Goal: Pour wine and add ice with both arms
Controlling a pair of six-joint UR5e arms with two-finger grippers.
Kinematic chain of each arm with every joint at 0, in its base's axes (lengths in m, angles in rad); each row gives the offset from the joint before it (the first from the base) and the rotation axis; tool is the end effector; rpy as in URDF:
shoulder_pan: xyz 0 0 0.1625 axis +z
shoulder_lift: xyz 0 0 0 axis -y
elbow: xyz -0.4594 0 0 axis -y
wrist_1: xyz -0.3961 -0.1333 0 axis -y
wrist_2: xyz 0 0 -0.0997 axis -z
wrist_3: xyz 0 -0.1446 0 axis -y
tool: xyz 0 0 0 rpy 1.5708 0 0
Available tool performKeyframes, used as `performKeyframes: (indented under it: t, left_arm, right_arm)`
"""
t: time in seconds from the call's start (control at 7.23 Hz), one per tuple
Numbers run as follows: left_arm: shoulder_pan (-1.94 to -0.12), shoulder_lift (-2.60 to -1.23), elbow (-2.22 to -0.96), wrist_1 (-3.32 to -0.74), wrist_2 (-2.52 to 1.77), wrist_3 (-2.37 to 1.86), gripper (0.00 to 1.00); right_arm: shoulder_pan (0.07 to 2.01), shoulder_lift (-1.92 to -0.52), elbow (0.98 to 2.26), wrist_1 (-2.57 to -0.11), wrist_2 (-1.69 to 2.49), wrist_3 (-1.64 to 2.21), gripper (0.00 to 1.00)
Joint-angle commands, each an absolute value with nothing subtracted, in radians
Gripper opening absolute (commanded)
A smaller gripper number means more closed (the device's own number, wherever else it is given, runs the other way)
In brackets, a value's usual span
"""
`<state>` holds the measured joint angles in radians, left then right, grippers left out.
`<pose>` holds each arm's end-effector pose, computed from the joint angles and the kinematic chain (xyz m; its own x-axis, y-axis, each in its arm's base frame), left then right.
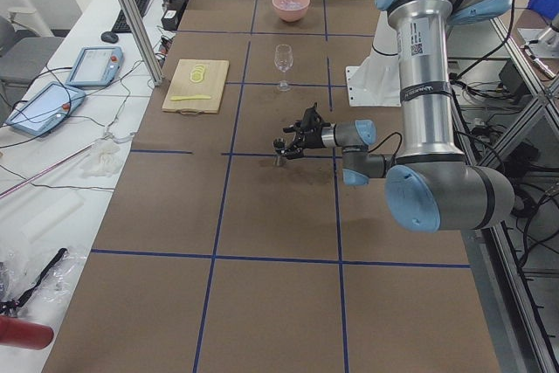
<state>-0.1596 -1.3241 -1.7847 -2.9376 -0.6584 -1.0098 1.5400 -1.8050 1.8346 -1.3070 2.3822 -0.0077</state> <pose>0.3487 -0.3070 0.5448 0.6517 0.2248 -0.7244 0.6019 0.4279 0.6743 0.0157 -0.4142 0.6641 0.6814 -0.2382 0.6920 0.0347 0.9550 0.2945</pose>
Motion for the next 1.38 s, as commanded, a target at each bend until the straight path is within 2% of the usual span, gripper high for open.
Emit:
performKeyframes:
  t: [0.0,0.69,0.83,0.97,1.11,1.25]
  left_arm:
    - [-0.129,-1.382,-1.694,-2.939,-0.608,-1.046,0.99]
    - [-0.123,-1.456,-1.565,-2.948,-0.563,-1.057,0.98]
    - [-0.123,-1.456,-1.566,-2.951,-0.563,-1.057,0.86]
    - [-0.124,-1.456,-1.557,-2.989,-0.561,-1.057,0.69]
    - [-0.124,-1.456,-1.542,-3.009,-0.561,-1.057,0.60]
    - [-0.124,-1.456,-1.542,-3.011,-0.561,-1.057,0.59]
  right_arm:
    - [1.540,-1.807,1.835,-1.307,2.382,-0.008,1.00]
    - [1.540,-1.807,1.833,-1.307,2.382,-0.008,1.00]
    - [1.540,-1.807,1.833,-1.307,2.382,-0.009,1.00]
    - [1.540,-1.806,1.833,-1.307,2.381,-0.009,1.00]
    - [1.540,-1.805,1.833,-1.307,2.382,-0.009,1.00]
    - [1.540,-1.804,1.833,-1.307,2.381,-0.009,1.00]
